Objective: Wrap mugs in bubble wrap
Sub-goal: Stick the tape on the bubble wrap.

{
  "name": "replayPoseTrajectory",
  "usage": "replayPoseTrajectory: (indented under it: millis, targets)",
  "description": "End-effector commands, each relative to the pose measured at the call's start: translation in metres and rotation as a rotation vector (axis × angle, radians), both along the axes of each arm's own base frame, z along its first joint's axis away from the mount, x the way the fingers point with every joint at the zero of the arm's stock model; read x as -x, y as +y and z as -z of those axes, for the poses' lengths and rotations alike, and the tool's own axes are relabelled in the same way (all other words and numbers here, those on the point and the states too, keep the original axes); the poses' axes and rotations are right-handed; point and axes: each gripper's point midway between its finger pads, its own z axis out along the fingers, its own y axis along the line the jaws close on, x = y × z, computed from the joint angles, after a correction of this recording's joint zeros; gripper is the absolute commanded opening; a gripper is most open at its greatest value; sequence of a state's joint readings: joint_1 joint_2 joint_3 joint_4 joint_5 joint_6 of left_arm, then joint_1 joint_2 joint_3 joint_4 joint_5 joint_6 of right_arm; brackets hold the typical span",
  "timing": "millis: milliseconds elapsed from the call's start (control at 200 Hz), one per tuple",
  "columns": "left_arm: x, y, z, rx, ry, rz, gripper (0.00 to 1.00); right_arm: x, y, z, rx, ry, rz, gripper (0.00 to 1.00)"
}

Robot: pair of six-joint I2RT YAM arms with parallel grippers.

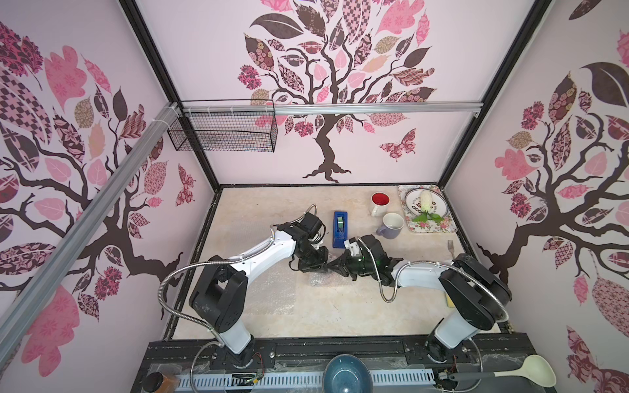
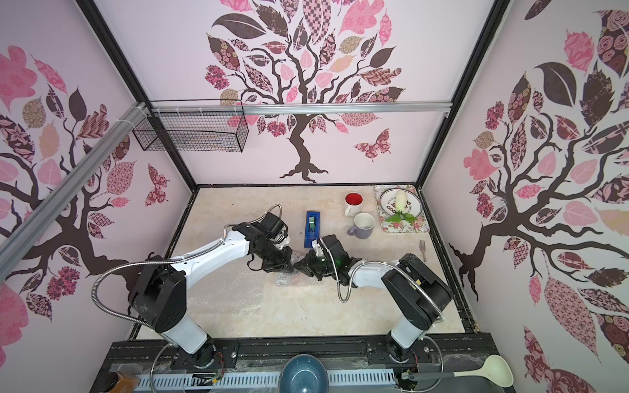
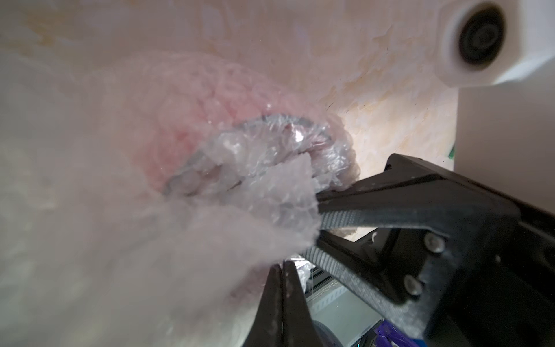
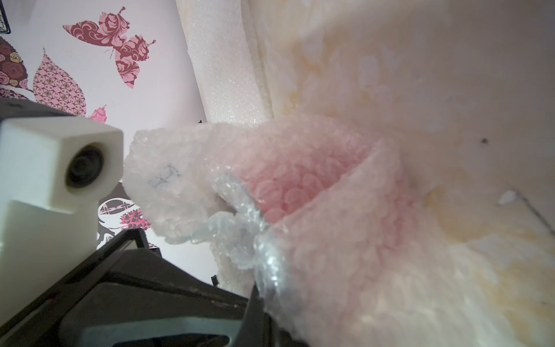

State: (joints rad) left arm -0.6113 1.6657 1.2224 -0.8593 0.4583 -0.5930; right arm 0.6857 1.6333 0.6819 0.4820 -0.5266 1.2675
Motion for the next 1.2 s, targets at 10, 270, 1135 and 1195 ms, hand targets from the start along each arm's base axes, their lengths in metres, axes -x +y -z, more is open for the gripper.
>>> replayPoseTrajectory:
  millis: [10,270,1135,1195]
  targets:
    - [0.008,0.000,0.007,0.010,0.010,0.032,0.00,-0.002,-0.011,0.024,0.083,0.073,0.054,0.00]
    - [0.007,-0.011,-0.008,0.089,-0.018,0.055,0.00,-0.001,-0.011,0.025,0.084,0.075,0.055,0.00]
    - [0.018,-0.013,-0.003,0.077,-0.011,0.118,0.00,-0.001,-0.009,0.023,0.084,0.075,0.052,0.00]
    - [0.022,-0.008,0.004,0.052,0.000,0.120,0.00,-0.001,-0.009,0.023,0.086,0.075,0.052,0.00]
